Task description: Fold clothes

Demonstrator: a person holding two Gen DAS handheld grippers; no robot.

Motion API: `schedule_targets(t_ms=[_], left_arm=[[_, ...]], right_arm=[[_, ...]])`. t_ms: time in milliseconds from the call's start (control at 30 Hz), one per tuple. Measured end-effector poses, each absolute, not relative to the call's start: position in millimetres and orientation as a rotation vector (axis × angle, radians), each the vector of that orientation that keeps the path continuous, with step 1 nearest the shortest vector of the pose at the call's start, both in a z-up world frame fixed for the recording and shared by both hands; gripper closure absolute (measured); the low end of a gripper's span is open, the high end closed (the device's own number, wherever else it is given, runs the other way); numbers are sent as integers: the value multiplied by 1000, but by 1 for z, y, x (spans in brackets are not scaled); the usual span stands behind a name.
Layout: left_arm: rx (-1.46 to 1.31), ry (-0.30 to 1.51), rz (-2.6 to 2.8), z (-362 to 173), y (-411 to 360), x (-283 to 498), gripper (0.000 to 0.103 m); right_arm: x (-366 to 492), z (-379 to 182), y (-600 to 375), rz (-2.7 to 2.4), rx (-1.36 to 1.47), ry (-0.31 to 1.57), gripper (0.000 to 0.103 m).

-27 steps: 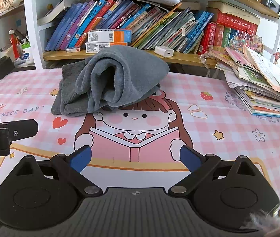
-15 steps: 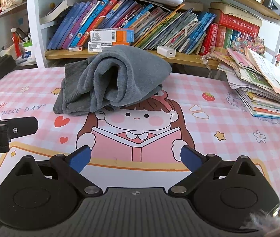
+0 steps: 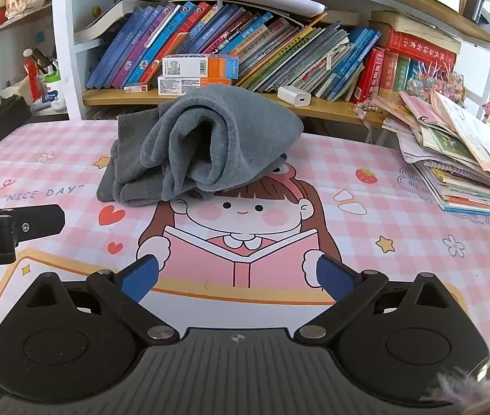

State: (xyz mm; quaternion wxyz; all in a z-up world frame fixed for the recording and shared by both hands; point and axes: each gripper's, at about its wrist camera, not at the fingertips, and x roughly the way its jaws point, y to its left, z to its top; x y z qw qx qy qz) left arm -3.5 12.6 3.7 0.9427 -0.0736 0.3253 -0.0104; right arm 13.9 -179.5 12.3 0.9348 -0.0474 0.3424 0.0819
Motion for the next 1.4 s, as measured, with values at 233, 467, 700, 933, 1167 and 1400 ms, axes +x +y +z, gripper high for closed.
schedule_targets(t_ms=[233,467,700,933,1167,1400], left_arm=[[-143,667,-14,3,14,-5,0],[-146,676,-12,1,15,-2,0],[-149,685,-14,-1,16,0,0],[-150,696,-10,-2,15,3,0],[-154,714,-11,-5,14,7,0],[-163,734,-3,-8,14,11,0]], right_arm=[[15,12,-178,169,-94,701,4],[17,12,-177,170,-96,706,4],[19,9,-177,172,-97,713,4],[22,7,-178,175,-94,720,4],[26,6,-179,183,-93,725,4],[31,3,-179,196,-89,735,4]])
